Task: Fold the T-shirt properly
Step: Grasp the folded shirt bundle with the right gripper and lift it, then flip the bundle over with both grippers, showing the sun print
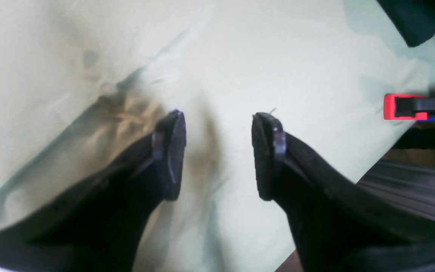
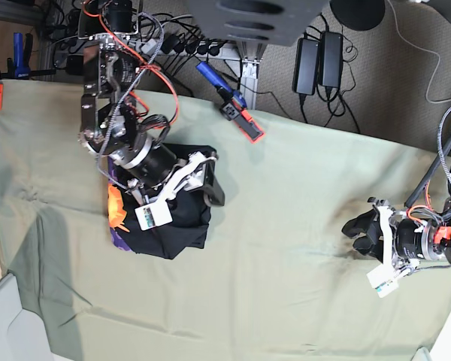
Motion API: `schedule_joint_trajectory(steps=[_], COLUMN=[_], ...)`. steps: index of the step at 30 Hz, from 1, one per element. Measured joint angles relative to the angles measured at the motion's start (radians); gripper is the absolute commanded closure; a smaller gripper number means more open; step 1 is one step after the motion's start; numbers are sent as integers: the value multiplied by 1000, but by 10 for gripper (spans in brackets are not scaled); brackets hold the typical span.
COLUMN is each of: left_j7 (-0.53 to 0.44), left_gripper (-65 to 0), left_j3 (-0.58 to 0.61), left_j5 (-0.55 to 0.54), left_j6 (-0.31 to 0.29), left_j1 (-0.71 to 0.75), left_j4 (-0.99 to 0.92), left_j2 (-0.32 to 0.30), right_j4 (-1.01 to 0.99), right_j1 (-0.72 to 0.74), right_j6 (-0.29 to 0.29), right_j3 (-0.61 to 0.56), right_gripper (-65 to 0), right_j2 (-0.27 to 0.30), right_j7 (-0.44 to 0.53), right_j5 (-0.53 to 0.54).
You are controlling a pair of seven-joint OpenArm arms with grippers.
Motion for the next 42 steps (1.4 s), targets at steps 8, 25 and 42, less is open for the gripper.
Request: schedule_joint_trajectory(steps=[8,25,42], left_j7=[0,-6,61], left_gripper=[-318,-318,-85], left_j3=[0,-29,-179], left_j5=[-15,-23,-279], left_j6=[0,0,-9], left_j1=[0,0,13], left_j4=[0,0,17], left_j2=[0,0,8], right_j4=[13,60,93], right_j1=[3,45,128], right_j6=[0,0,0], right_j3=[-92,-419,-43], right_gripper=[-364,-362,0], right_j2=[8,11,3], right_j7=[0,68,85], right_j5=[-120,-397,-395])
